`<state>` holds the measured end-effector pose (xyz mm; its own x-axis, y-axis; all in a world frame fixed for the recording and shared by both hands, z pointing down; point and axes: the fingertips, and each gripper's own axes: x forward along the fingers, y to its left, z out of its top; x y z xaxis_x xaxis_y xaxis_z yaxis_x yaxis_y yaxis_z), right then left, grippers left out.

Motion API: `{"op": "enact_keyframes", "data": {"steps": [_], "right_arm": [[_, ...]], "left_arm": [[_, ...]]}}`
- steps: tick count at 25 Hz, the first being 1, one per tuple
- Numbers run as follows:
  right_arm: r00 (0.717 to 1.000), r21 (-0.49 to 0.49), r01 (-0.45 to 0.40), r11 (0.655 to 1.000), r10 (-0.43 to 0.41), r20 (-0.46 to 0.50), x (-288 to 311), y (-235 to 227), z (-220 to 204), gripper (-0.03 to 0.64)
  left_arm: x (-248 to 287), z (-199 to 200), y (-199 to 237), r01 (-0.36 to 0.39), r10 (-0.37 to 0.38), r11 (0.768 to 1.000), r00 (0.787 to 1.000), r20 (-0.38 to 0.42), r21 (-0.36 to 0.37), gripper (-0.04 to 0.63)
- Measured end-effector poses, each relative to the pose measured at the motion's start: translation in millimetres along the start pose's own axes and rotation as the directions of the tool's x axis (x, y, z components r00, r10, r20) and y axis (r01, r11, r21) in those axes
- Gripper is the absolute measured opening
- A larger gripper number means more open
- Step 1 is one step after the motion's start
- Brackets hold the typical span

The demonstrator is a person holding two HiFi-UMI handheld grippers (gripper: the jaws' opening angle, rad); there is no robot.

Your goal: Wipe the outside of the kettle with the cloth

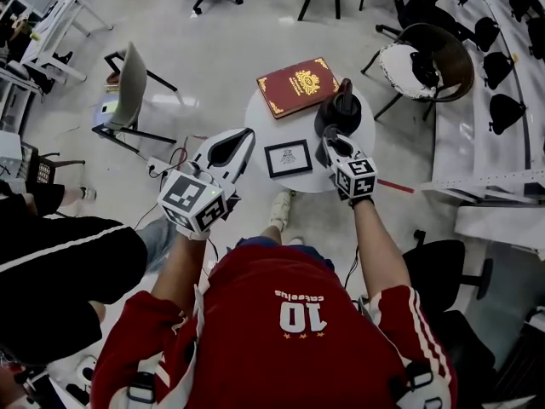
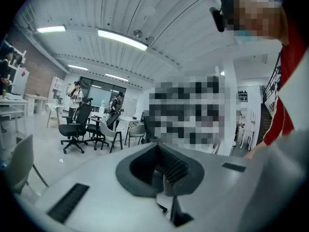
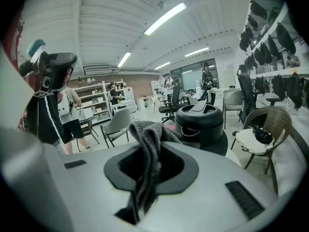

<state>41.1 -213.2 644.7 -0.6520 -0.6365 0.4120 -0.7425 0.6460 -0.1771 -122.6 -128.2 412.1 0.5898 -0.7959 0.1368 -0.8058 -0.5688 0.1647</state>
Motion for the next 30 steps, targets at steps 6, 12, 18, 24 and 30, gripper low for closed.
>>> {"op": "enact_keyframes", "data": {"steps": [6,12,18,24,30], "right_arm": [[1.0,0.003,0.005,1.0,-0.005,-0.002,19,1,5,0.058],[1.0,0.038,0.028,0.999,-0.028,-0.006,35,1,7,0.058],[0.998,0.083,0.056,0.995,-0.057,0.009,52,5,13,0.058],[0.998,0.097,0.051,0.994,-0.054,0.022,70,7,22,0.058],[0.998,0.098,0.041,0.994,-0.046,0.048,81,8,35,0.058]], "left_arm": [[2,-3,21,-0.012,0.012,1.0,1.0,-0.005,-0.015,0.008],[14,-6,43,-0.006,0.006,0.999,1.0,-0.004,-0.033,0.008],[40,-1,65,0.023,-0.023,0.999,1.0,-0.007,-0.045,0.008],[67,1,80,0.061,-0.062,0.997,0.998,-0.009,-0.043,0.008],[83,0,90,0.082,-0.083,0.996,0.996,-0.013,-0.042,0.008]]}}
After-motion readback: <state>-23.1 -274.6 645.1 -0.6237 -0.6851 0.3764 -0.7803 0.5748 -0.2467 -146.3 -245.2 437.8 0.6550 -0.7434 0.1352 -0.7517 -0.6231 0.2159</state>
